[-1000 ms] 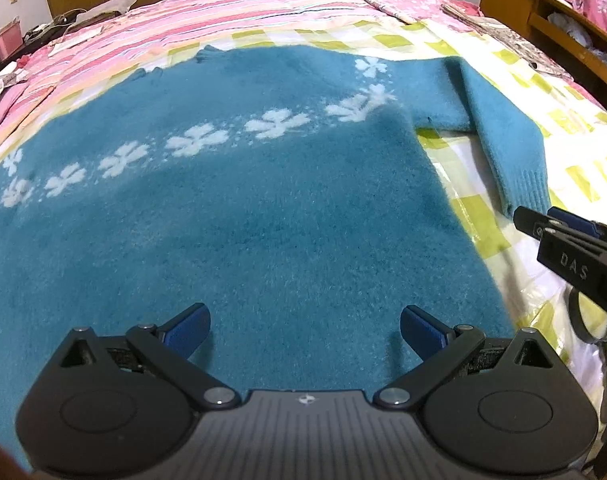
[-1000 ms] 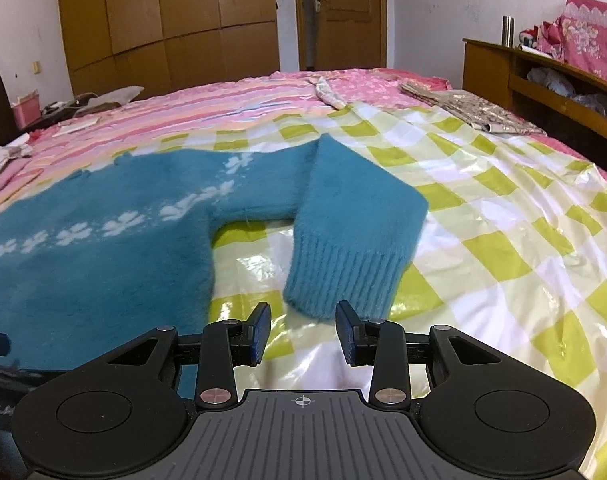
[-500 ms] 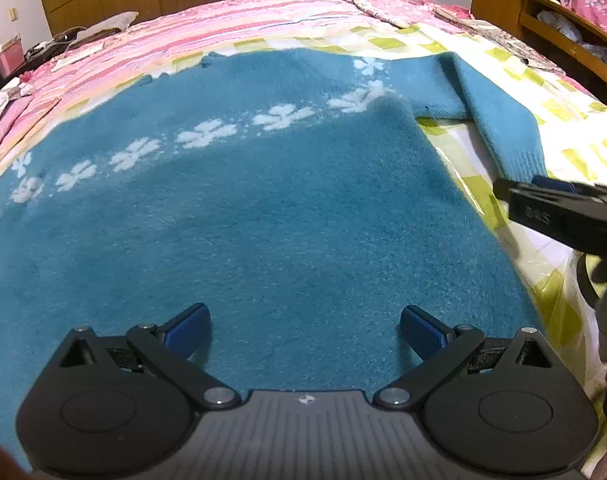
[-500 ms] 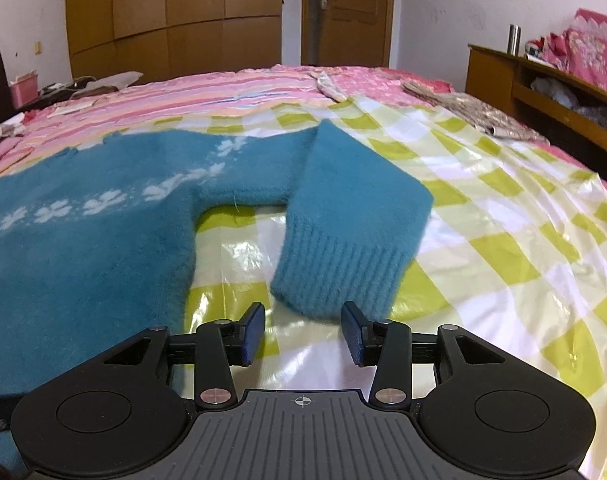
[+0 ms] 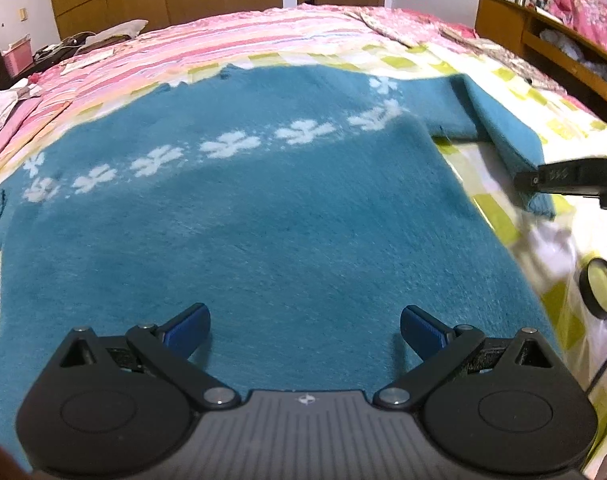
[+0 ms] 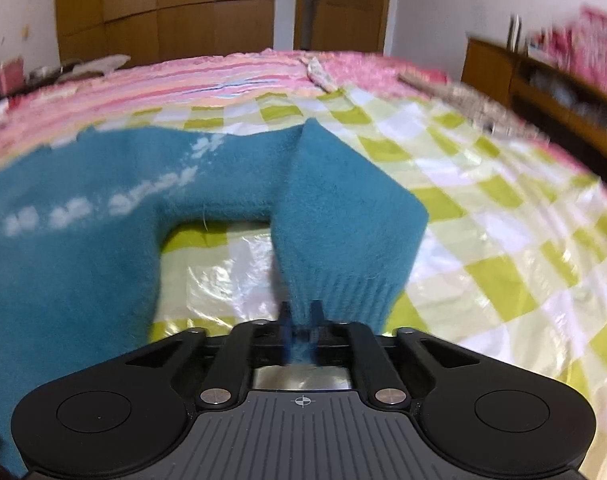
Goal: Fold small clothes
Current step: 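Lift the sleeve with the right gripper and carry it across the body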
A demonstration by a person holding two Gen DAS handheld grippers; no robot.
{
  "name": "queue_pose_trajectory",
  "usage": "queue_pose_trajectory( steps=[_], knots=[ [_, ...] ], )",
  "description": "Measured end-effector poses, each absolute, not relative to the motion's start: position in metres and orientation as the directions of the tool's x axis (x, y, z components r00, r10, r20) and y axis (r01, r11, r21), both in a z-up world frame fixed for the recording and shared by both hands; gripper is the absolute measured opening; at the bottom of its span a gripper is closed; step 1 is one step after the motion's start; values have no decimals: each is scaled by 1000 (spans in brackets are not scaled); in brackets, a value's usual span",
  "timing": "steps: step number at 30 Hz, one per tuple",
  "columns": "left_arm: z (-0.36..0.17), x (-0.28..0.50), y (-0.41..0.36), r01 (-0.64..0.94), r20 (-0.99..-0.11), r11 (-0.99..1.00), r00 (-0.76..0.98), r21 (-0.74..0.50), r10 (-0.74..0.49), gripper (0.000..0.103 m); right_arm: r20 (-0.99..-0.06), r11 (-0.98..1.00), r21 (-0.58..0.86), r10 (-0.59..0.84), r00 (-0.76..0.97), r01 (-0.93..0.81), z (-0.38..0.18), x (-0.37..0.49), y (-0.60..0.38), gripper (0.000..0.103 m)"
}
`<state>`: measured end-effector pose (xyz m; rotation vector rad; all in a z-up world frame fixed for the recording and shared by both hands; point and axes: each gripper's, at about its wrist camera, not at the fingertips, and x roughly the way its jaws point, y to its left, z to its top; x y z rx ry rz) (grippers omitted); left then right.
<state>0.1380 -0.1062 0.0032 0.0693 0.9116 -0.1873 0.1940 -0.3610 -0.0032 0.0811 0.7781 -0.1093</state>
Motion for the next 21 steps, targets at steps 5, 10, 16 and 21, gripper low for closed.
queue_pose_trajectory(
  steps=[5, 10, 16, 21],
  knots=[
    [10, 135, -84, 165, -770, 986, 627, -22, -122, 103, -684, 950, 292, 126, 719, 111, 25, 195, -367, 5],
    [15, 133, -57, 132, -742, 991, 663, -20, -103, 103, -610, 870, 493, 328, 721, 21, 54, 201, -344, 6],
    [20, 131, -18, 79, -707, 997, 704, -19, -69, 103, -528, 761, 642, 526, 666, -91, 77, 232, -283, 6],
    [18, 133, 15, 10, -681, 1000, 732, 0, -7, 103, -494, 714, 684, 605, 624, -151, 82, 266, -216, 6]
  ],
)
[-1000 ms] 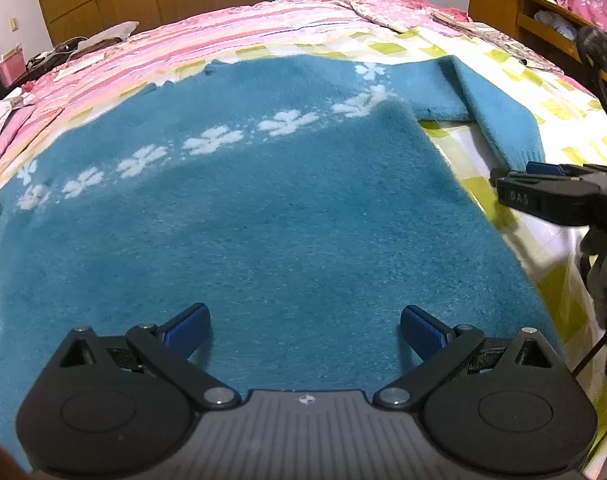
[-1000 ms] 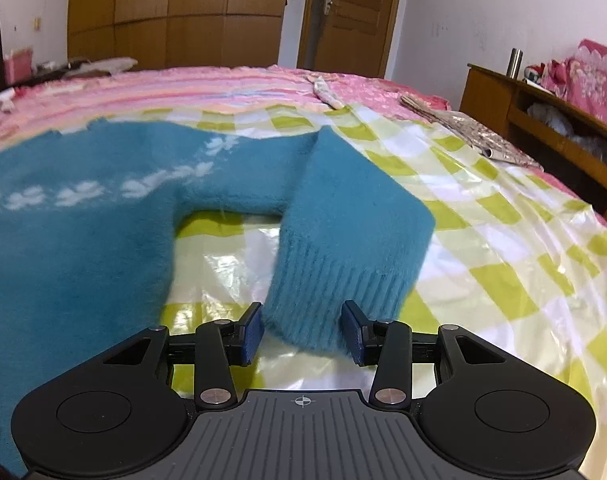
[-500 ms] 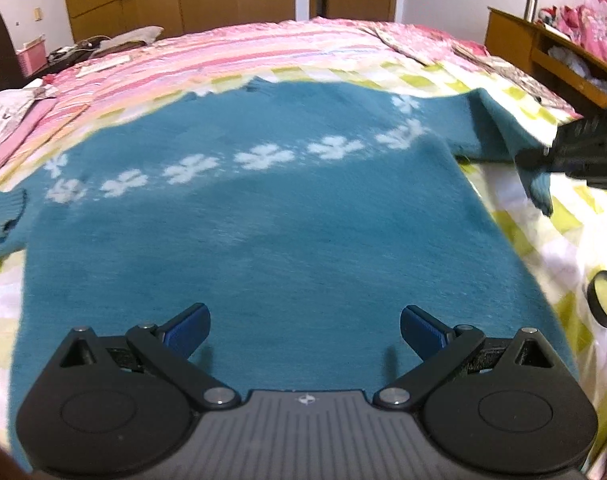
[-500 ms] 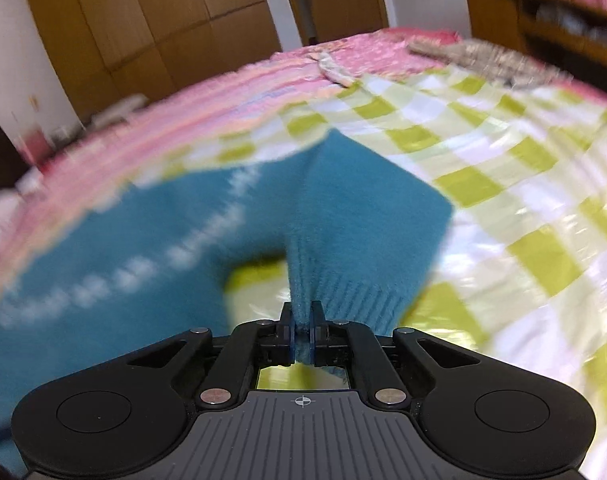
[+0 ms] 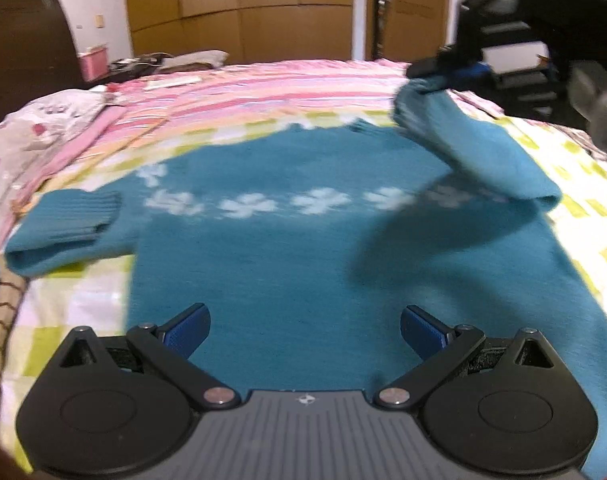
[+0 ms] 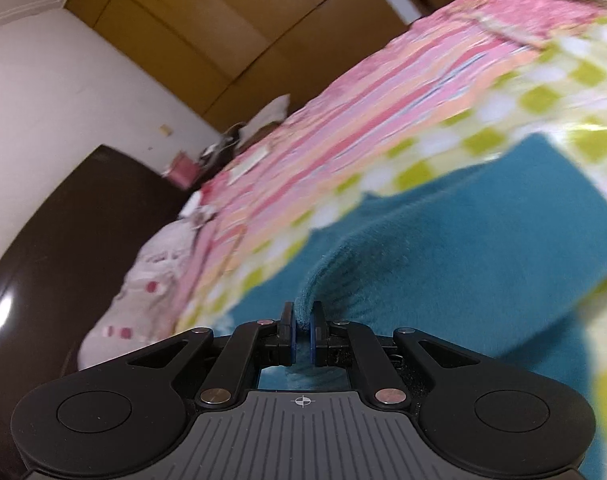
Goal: Fold small clothes
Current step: 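Lift the sleeve with the right gripper and carry it across the body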
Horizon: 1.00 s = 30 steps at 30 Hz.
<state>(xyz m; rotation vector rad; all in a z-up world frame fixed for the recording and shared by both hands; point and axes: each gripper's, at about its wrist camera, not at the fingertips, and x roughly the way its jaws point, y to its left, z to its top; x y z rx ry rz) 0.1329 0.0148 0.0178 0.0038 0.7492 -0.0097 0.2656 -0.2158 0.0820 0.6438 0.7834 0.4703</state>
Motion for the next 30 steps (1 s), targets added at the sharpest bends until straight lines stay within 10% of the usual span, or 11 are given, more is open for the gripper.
queue_pose_trajectory(
  steps=[30],
  knots=[
    [-12, 150, 102, -142, -711, 982, 703, -121, 14, 103, -640, 770, 594, 629, 442, -235, -10, 345, -20, 6]
  ],
)
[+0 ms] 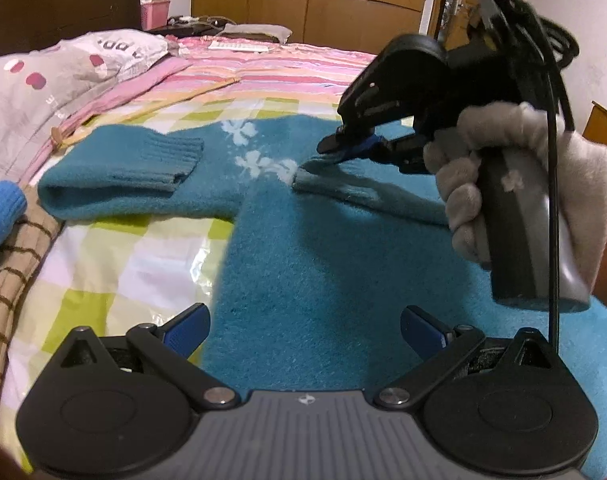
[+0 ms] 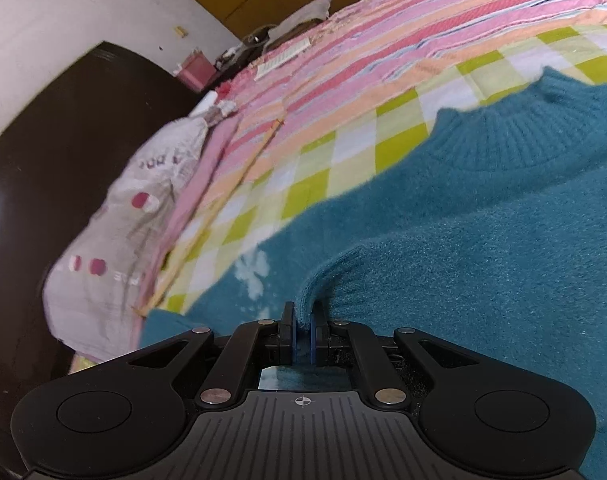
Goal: Fold small clothes
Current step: 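Lift the sleeve with the right gripper and carry it across the body, then lay the sleeve across the sweater body and open the right gripper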
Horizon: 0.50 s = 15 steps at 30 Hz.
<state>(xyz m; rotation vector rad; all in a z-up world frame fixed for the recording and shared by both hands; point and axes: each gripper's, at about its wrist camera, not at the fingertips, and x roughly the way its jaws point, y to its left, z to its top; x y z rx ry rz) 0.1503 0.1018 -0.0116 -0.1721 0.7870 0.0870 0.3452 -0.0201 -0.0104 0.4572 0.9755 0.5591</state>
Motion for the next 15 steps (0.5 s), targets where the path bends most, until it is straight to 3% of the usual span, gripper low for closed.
queue_pose_trajectory(
  steps=[15],
  knots=[
    [-21, 157, 112, -173, -742, 972, 670, -159, -2, 103, -660, 792, 545, 607, 442, -275, -6, 335, -19, 13]
  ],
)
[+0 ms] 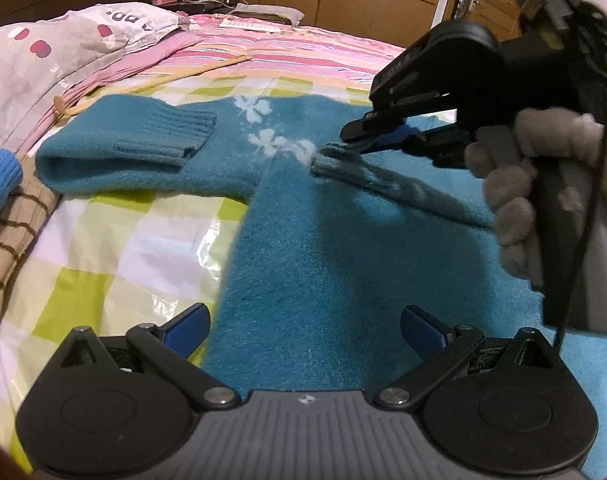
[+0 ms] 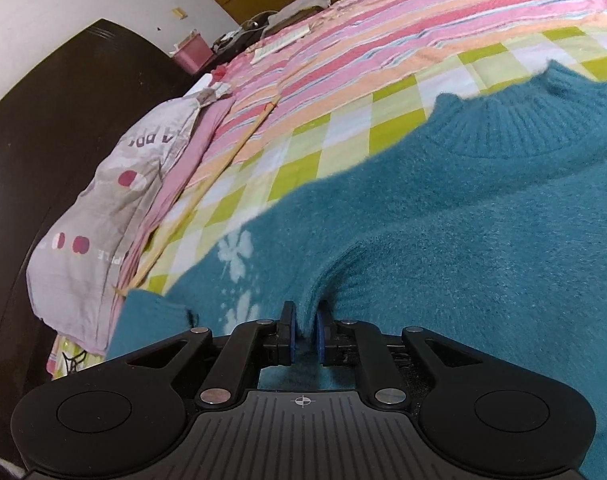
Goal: Fold small clothes
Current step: 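Lay the sleeve across the sweater body and open the right gripper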
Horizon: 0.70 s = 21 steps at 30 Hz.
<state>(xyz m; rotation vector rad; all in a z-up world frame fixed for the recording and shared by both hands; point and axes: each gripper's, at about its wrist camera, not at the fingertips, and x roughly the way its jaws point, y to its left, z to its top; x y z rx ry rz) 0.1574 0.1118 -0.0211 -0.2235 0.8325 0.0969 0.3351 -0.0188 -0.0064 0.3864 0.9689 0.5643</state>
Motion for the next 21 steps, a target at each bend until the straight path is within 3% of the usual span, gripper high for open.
queue_pose_trajectory(
  steps=[10, 21],
  knots=[
    [-22, 157, 115, -179, -745, 969, 667, -168, -6, 103, -711, 860, 371, 506, 489, -350, 5, 314, -15, 14],
    [-23, 159, 118, -195, -749, 968, 663, -158, 11, 103, -734, 877, 319, 468, 492, -359, 1, 311, -7, 14]
  ],
)
